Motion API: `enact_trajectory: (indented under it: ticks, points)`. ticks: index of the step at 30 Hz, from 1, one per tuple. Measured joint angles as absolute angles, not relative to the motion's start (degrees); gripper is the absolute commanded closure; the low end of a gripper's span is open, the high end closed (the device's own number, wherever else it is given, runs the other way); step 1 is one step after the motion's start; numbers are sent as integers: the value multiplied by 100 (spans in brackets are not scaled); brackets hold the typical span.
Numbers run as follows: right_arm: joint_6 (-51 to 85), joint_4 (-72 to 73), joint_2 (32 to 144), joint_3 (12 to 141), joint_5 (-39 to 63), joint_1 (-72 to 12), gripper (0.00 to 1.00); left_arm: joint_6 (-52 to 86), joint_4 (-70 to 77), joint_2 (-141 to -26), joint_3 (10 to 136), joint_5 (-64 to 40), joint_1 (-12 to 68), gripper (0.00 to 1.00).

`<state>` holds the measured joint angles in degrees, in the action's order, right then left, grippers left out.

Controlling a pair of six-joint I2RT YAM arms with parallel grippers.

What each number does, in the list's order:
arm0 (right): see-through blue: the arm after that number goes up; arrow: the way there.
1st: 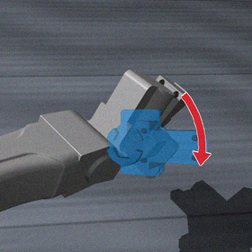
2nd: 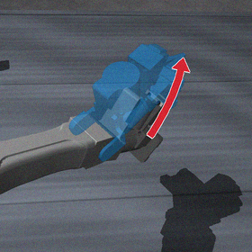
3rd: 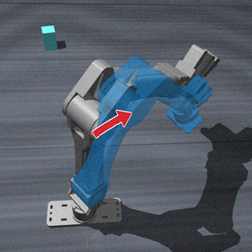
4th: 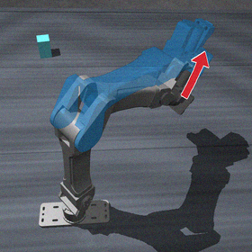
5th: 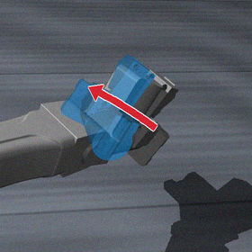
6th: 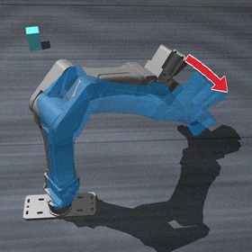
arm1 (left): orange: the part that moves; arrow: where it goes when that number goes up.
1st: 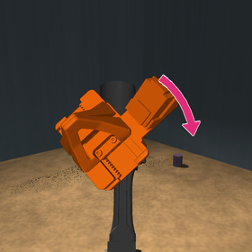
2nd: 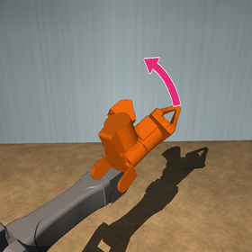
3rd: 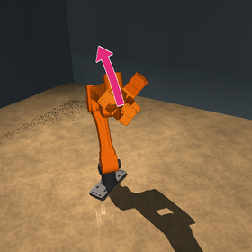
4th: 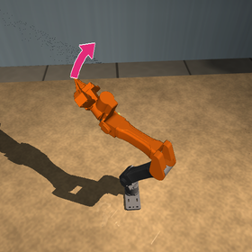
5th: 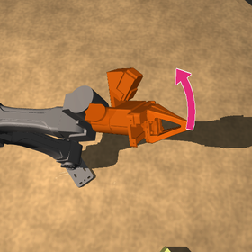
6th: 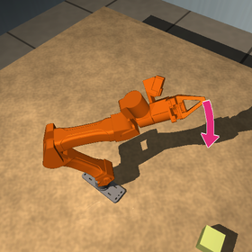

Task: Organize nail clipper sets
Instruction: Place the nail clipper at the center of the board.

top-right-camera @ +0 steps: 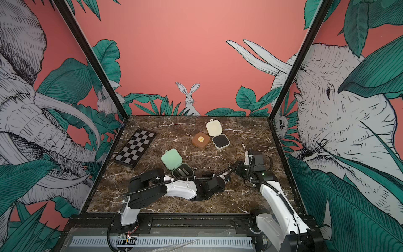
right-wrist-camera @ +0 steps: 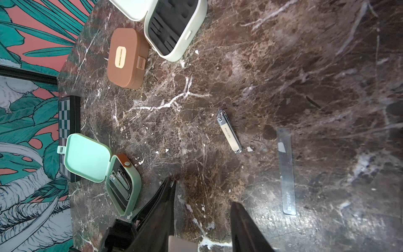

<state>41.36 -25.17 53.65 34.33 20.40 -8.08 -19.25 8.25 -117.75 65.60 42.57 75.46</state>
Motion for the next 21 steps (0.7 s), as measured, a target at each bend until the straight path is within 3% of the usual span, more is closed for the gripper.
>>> enact_trajectory:
  ticks: [4,7,14,18,21]
  points:
    - [4119,-2519,5448,3450,2043,-803,53,-1806,722,-11773,6565,4250,7612,46]
    - [4071,-2519,5570,3522,2036,-781,53,-1728,705,-11719,6565,4355,7710,33]
    - [3789,-2519,5970,4005,2058,-775,53,-1570,390,-11008,6403,4584,8248,29]
    - [3428,-2582,6556,4447,2167,-978,53,-974,-110,-9638,6034,4560,8335,31]
    - [3009,-2891,7203,4930,2084,-1621,50,-283,-528,-8348,5710,4237,7872,31]
